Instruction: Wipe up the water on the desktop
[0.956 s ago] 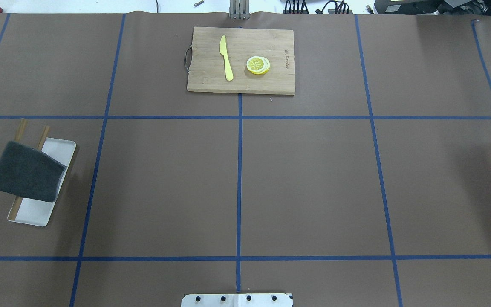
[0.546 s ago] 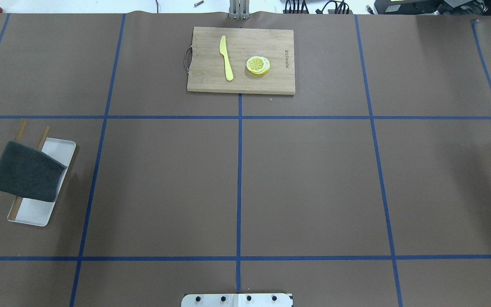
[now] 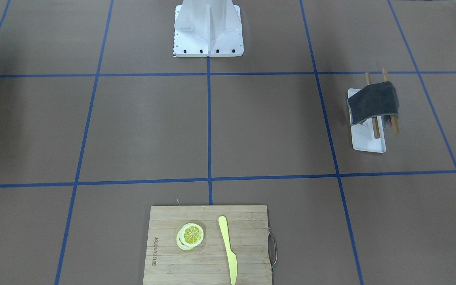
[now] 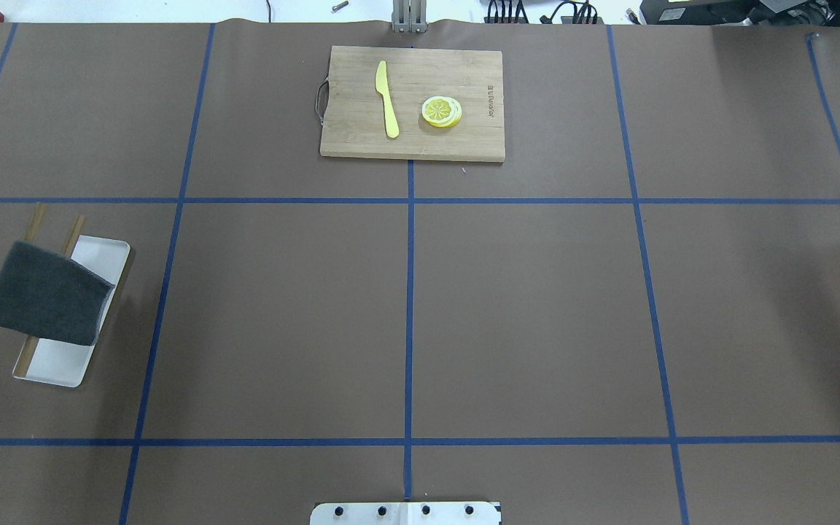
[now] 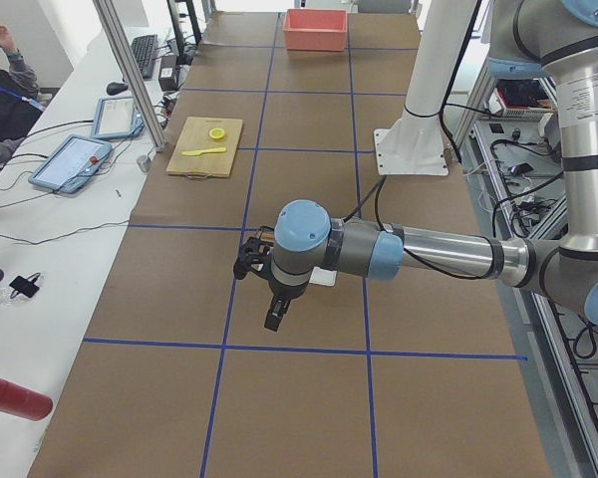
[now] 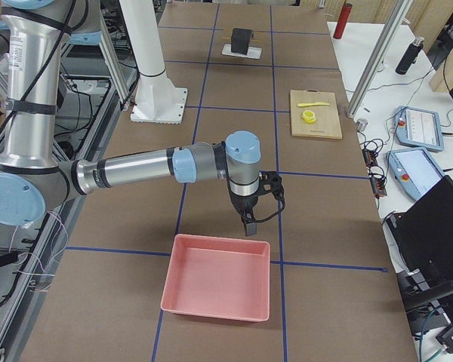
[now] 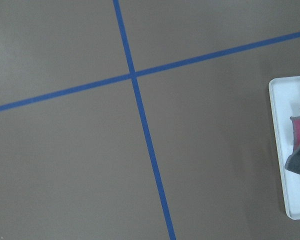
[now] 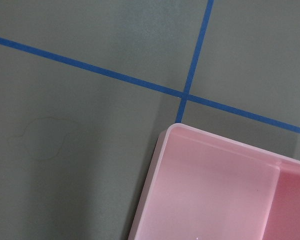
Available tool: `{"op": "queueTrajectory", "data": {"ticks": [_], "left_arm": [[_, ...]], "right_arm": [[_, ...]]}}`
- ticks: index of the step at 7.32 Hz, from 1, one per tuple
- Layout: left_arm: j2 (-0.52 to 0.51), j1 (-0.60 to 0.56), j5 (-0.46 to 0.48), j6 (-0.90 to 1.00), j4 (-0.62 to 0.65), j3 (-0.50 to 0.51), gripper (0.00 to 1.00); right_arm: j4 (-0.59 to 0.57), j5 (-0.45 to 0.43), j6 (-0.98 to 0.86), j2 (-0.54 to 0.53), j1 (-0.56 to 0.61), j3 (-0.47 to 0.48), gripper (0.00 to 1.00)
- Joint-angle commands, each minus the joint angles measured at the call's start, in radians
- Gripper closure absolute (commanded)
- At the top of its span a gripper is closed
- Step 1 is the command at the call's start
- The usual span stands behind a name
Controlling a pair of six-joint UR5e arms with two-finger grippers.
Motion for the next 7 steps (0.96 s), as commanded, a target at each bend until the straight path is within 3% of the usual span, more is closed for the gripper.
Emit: {"op": "queueTrajectory", "data": {"ticks": [1, 3, 4, 6, 7], "left_arm": [[-0.01, -0.003, -0.003, 0.003, -0.084, 0.04, 0.01], [-0.031, -0.003, -0.005, -0.018, -0.117, 0.014, 0.01], [-0.037, 0.007, -0.006, -0.072, -0.193, 0.017, 0.01], [-0.022, 0.081, -0.077, -0.353, -0.241, 0.017, 0.01], [-0.019, 0.157, -0.072, -0.505, -0.325, 0.021, 0.01]], "right_arm": [[0.0, 0.002, 0.01, 0.042, 0.0, 0.018, 0.0], [0.001, 0.002, 0.052, 0.09, -0.008, 0.021, 0.0], [0.001, -0.001, 0.138, 0.108, -0.058, 0.024, 0.0], [0.001, -0.004, 0.255, 0.127, -0.115, 0.042, 0.0], [0.001, -0.006, 0.327, 0.125, -0.142, 0.074, 0.0]]}}
